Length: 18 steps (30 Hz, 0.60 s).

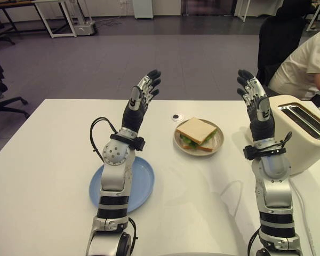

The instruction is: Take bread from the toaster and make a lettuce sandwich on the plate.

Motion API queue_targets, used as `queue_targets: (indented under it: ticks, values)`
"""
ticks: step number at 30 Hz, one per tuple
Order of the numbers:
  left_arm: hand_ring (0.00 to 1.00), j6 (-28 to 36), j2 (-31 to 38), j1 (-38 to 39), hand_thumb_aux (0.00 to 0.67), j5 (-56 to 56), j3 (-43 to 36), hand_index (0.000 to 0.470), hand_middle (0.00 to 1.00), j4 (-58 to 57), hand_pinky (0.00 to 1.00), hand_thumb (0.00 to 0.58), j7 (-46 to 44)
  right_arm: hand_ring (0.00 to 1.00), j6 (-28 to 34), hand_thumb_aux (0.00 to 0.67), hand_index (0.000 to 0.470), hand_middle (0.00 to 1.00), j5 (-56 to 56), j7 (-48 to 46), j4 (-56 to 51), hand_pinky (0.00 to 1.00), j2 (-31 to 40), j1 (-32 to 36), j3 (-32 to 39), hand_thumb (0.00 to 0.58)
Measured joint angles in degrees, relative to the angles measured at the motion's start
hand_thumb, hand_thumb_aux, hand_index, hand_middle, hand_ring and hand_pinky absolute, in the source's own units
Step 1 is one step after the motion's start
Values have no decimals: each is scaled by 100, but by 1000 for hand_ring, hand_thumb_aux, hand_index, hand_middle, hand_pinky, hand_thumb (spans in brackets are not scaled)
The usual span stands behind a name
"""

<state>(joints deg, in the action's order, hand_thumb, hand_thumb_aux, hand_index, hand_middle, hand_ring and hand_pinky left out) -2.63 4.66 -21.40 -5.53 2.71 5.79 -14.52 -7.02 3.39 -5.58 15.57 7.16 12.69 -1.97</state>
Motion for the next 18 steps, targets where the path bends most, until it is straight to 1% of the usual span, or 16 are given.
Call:
queue_targets:
  ticks: [8, 13, 18]
  values:
    - [0, -171, -3, 105, 0, 278, -229, 0, 0, 5, 0, 0, 246, 0, -419, 0, 0, 0, 119, 228, -131, 0, -26, 0, 33, 0]
    - [0, -349, 80, 105, 0, 660, -291, 0, 0, -14, 0, 0, 478, 0, -457, 0, 0, 0, 120, 251, -251, 0, -25, 6, 45, 0]
    - [0, -444, 90, 106, 0, 662, -351, 0, 0, -111, 0, 0, 500, 0, -479, 0, 0, 0, 120, 251, -376, 0, -25, 11, 85, 0]
